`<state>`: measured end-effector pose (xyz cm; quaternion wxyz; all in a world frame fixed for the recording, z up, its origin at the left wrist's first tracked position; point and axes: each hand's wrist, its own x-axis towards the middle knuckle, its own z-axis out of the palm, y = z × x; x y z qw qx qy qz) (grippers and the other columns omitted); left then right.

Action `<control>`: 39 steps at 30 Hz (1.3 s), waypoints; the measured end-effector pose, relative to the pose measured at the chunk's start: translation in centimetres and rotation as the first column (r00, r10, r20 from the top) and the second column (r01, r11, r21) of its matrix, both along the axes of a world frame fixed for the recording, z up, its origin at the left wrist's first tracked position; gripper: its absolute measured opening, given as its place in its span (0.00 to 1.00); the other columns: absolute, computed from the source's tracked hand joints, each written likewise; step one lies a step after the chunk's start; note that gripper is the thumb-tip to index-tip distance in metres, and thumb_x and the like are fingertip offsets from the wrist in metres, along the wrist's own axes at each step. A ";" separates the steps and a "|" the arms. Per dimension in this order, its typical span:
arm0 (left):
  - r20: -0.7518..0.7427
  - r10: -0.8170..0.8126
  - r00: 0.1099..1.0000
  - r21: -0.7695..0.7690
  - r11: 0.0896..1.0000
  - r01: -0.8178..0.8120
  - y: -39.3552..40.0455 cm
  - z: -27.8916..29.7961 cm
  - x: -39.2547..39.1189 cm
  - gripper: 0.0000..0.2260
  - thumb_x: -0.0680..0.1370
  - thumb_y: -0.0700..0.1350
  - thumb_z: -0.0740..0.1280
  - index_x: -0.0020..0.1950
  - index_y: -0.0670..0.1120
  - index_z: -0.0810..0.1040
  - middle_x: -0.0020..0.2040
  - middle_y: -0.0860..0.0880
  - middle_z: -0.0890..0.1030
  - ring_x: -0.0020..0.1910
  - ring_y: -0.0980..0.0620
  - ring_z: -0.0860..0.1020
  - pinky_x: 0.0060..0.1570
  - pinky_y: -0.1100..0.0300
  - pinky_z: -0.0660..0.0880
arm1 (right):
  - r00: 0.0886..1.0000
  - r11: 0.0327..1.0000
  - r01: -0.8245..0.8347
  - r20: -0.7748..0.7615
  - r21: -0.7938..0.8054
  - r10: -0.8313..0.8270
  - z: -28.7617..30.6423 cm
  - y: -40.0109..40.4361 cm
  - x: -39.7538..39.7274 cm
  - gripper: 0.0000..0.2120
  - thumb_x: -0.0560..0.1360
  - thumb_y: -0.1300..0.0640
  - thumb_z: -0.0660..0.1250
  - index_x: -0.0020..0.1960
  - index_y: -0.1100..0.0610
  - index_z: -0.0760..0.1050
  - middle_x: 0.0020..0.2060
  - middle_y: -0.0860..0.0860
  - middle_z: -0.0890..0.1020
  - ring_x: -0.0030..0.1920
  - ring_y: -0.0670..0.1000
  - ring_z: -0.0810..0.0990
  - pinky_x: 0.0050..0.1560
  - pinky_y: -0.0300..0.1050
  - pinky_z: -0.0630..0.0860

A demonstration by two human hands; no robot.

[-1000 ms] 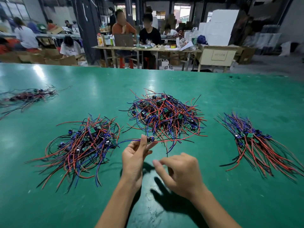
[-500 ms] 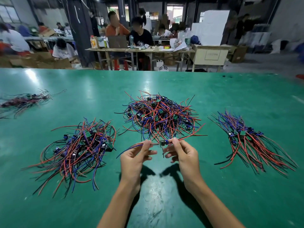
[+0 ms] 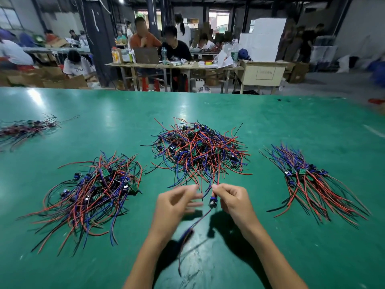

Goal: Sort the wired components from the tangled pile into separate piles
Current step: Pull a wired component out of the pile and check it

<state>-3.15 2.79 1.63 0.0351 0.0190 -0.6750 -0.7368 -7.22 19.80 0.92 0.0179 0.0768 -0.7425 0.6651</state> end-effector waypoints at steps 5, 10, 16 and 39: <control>0.129 -0.314 0.941 -0.007 0.948 0.317 1.5 -0.6 0.8 0.12 0.82 0.44 0.66 0.64 0.45 0.79 0.47 0.40 0.87 0.38 0.43 0.86 0.33 0.58 0.81 | 0.971 0.956 0.154 -0.217 0.250 -0.100 -0.6 -0.2 0.4 0.17 0.77 0.42 0.66 0.34 0.51 0.79 0.27 0.54 0.78 0.29 0.55 0.74 0.35 0.55 0.73; 0.151 -0.247 0.957 0.087 0.968 0.236 1.7 -0.4 0.6 0.13 0.81 0.44 0.66 0.59 0.37 0.81 0.51 0.35 0.85 0.45 0.42 0.85 0.42 0.56 0.83 | 0.975 0.976 0.136 -0.195 0.169 -0.102 -0.3 -0.3 0.6 0.09 0.77 0.53 0.73 0.38 0.47 0.87 0.33 0.50 0.82 0.36 0.49 0.79 0.41 0.49 0.74; 0.168 -0.143 0.975 0.183 0.977 0.112 1.5 -0.5 0.3 0.06 0.80 0.37 0.67 0.52 0.38 0.84 0.47 0.37 0.86 0.41 0.41 0.86 0.36 0.56 0.82 | 0.997 0.999 -0.051 -0.055 -0.010 0.050 -0.2 -1.1 1.0 0.09 0.80 0.60 0.68 0.47 0.55 0.88 0.47 0.56 0.79 0.46 0.49 0.82 0.45 0.40 0.79; 0.119 -0.174 0.978 -0.041 0.983 0.180 1.7 -0.4 0.9 0.14 0.77 0.33 0.69 0.33 0.44 0.81 0.34 0.41 0.83 0.21 0.52 0.75 0.25 0.63 0.73 | 0.965 0.933 0.215 0.210 -0.288 -0.157 -1.0 -2.0 -0.8 0.18 0.81 0.62 0.60 0.40 0.53 0.85 0.34 0.47 0.82 0.24 0.44 0.65 0.20 0.37 0.61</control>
